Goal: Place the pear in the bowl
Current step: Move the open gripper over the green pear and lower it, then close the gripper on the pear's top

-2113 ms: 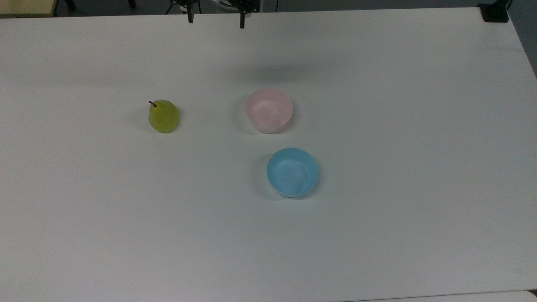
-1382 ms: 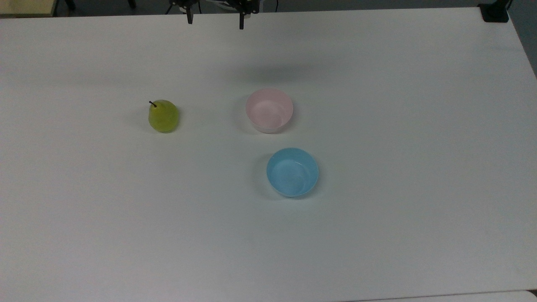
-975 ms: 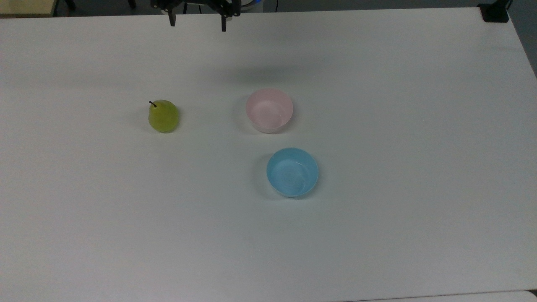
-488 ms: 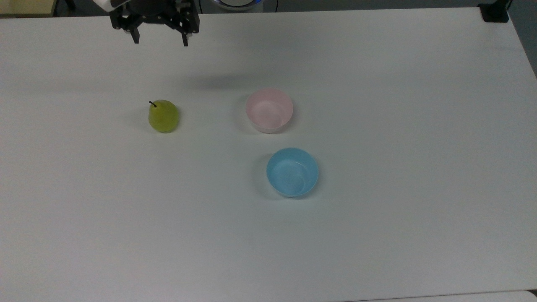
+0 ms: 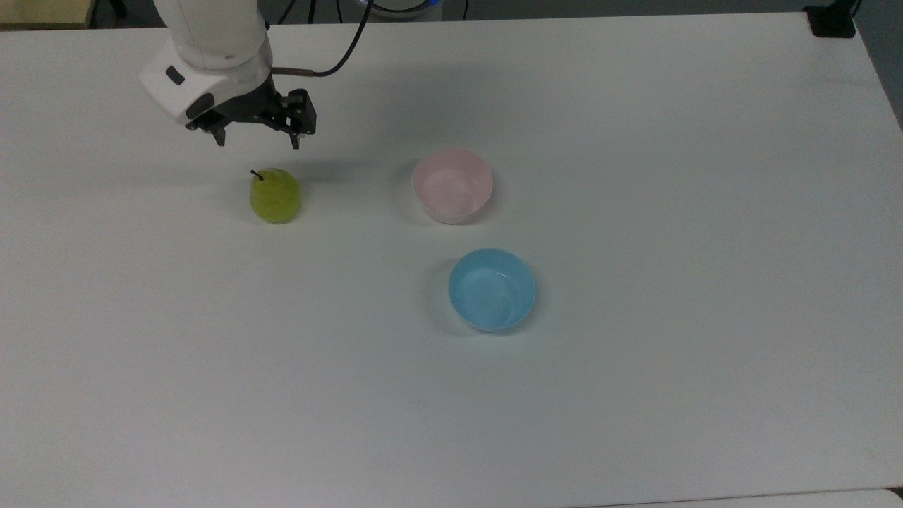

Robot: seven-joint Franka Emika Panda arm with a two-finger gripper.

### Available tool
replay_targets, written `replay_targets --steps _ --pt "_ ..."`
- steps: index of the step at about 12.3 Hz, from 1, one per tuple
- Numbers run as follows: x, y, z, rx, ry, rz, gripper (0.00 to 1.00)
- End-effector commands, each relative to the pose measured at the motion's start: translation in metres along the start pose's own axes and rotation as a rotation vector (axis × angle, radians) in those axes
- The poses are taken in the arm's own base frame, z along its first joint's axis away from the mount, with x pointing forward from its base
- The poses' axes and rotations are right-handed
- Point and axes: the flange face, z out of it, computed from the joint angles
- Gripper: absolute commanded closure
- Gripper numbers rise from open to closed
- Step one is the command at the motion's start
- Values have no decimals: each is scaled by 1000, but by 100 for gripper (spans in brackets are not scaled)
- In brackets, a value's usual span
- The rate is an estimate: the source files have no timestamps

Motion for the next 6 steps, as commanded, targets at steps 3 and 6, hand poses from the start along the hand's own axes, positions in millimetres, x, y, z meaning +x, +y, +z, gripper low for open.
replay_targets --steps 3,6 --pt "9 7 67 -5 -9 -81 0" --pt "16 2 86 -5 -7 -92 1"
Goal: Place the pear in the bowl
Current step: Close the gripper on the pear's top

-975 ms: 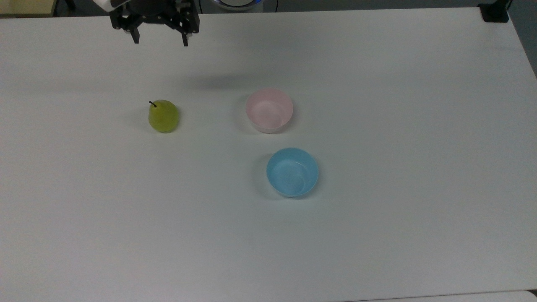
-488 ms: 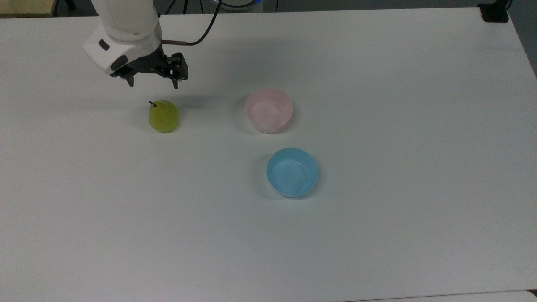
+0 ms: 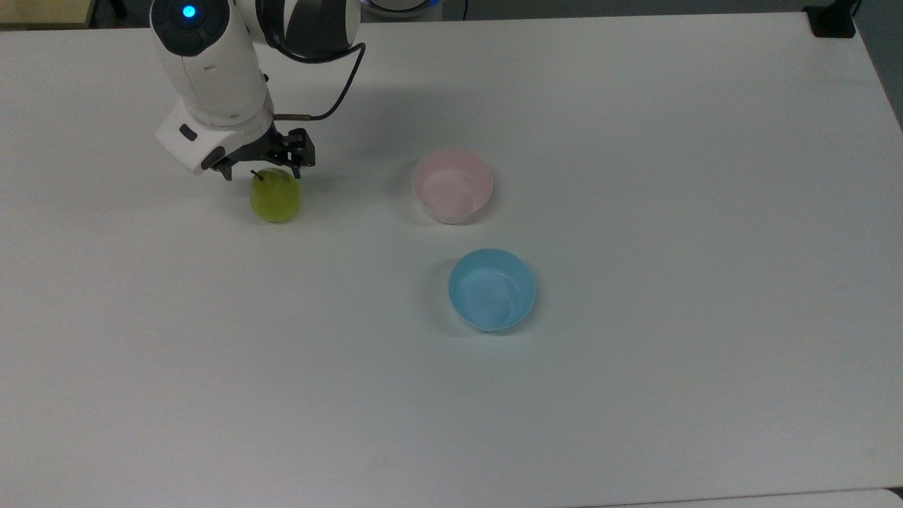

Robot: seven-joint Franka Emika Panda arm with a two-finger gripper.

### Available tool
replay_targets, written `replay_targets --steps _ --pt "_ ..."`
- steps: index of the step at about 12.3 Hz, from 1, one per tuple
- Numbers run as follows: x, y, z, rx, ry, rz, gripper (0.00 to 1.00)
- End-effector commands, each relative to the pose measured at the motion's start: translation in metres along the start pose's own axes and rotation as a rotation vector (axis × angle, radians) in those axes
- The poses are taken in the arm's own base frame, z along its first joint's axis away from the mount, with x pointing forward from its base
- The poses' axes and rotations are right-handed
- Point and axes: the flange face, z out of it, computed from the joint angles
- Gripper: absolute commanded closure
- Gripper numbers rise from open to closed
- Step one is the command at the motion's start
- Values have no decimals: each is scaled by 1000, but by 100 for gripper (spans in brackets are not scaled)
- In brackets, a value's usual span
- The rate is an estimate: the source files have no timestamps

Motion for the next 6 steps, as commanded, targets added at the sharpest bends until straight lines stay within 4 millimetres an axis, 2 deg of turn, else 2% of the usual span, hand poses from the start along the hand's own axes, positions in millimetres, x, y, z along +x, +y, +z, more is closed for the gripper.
replay_targets --steps 1,3,5,6 --pt "8 -7 19 -18 23 -40 6" --pt "10 -8 23 -18 28 -43 29" --pt "11 -10 23 -19 32 -46 59" --pt "9 -9 17 -20 36 -44 66"
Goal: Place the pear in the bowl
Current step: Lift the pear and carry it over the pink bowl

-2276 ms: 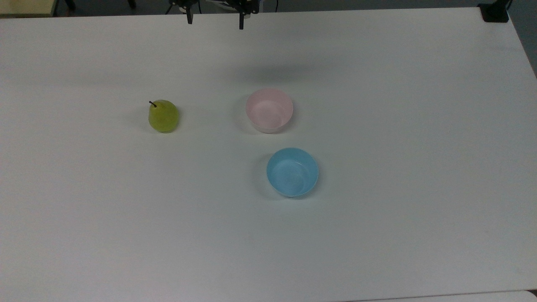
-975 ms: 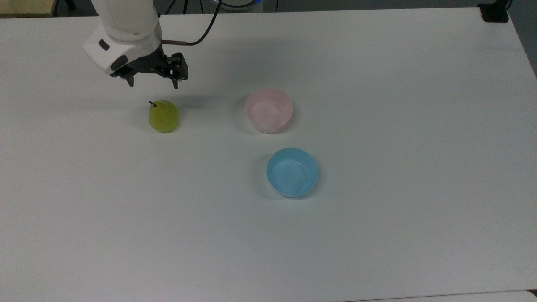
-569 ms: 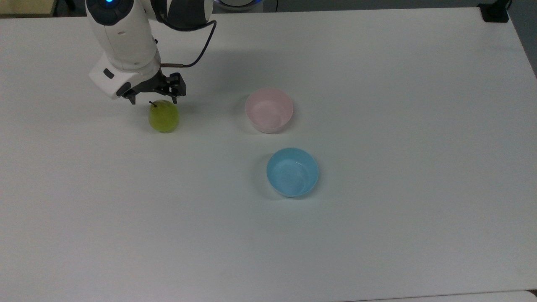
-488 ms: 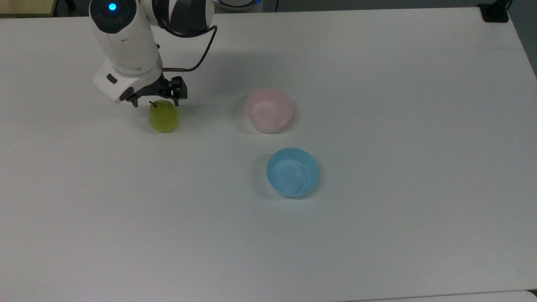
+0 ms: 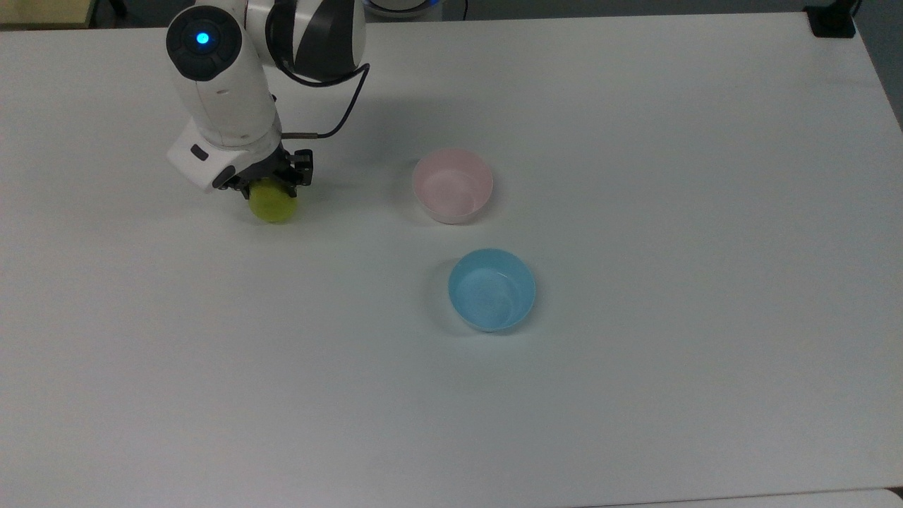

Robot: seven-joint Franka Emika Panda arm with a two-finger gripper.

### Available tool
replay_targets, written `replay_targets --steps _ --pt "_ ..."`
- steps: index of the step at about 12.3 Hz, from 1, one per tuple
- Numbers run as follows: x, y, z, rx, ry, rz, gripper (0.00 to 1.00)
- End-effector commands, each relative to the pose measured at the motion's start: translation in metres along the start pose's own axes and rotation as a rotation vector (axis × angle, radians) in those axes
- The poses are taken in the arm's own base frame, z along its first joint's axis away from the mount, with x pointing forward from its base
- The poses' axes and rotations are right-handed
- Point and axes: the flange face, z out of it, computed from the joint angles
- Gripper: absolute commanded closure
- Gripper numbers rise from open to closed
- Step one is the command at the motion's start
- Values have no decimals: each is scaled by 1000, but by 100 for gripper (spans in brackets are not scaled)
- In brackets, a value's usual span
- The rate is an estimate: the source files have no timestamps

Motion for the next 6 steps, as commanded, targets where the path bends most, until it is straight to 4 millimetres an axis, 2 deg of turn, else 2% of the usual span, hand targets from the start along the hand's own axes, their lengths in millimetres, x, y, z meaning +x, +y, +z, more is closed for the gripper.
replay_targets --steps 1,3,6 --pt "-5 -6 -13 -18 24 -25 66" --pt "-14 -15 -34 -16 15 -24 66" --pt "-11 -74 -58 -21 -9 -18 66"
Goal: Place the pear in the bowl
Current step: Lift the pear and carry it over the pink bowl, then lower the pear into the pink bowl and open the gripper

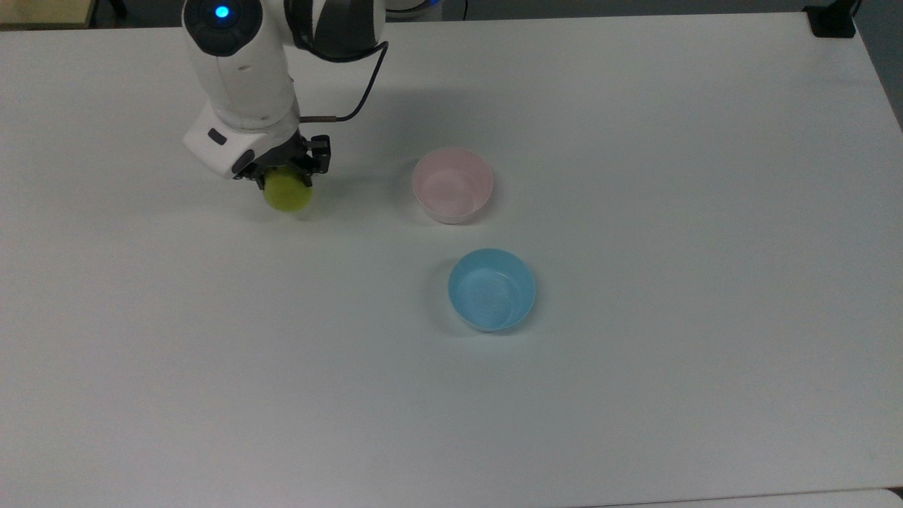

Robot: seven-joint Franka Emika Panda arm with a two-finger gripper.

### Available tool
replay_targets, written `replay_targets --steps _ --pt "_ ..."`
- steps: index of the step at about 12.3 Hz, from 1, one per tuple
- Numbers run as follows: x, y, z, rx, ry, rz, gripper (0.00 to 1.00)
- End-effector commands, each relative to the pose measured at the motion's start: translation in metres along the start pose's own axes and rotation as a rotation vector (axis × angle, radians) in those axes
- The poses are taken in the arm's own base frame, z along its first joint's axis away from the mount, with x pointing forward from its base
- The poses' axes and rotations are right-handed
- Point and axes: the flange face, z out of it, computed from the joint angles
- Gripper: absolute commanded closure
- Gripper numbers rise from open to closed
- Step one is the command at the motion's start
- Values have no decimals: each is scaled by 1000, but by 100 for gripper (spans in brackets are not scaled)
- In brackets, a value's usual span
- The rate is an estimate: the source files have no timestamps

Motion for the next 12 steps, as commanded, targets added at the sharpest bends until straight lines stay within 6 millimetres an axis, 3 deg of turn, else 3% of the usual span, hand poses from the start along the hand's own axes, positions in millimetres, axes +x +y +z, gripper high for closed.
replay_targets --steps 1,6,9,12 --pt "-6 -66 -30 -22 -24 22 66" --pt "1 -161 -62 -33 23 118 66" --pt "2 -207 -64 -33 35 113 66" --pt "8 -238 -45 -33 32 94 66"
